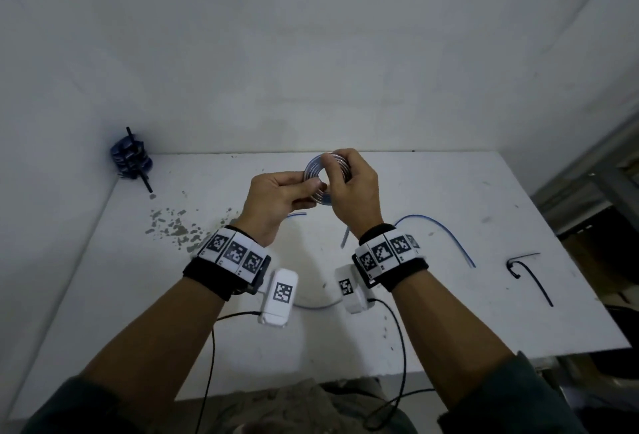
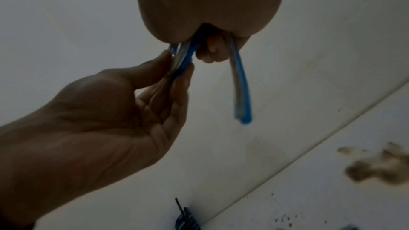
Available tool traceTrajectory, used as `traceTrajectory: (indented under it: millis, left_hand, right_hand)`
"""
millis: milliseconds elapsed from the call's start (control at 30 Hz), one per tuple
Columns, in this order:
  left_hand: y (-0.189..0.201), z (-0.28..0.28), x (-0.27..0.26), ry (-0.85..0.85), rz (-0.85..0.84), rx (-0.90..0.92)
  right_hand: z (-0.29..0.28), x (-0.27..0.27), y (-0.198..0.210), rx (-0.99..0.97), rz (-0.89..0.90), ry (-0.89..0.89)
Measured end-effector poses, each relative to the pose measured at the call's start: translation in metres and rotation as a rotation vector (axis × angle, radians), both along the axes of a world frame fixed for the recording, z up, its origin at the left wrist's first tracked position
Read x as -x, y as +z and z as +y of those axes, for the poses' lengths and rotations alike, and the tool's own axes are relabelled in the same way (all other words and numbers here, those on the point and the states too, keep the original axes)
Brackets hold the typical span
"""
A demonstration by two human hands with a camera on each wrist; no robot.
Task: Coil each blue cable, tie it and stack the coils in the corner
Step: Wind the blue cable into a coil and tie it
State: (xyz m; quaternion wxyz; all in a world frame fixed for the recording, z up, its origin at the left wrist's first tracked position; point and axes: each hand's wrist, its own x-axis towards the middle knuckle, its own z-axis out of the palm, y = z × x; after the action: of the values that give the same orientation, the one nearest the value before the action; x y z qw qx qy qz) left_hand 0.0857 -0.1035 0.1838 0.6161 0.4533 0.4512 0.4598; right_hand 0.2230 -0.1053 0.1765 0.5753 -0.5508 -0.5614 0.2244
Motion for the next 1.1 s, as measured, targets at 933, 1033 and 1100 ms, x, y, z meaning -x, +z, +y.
traceTrajectory:
  millis: [933,1033,1100]
  left_hand:
    - [0.013,0.001,0.013,-0.037,0.255,-0.145]
    - [0.011,0.001,0.001,0.061,0.156,-0.128]
    - [0.008,-0.002,-0.010,0.089,0.087,-0.103]
  right_hand:
    - [-0.003,-0.038,-0.006,0.035,-0.161,0.182]
    - [-0.011,-0.015,-0.012,-0.001,-0.047,0.049]
    - [-0.013,0.000,-0.015,0.008,0.064,-0.052]
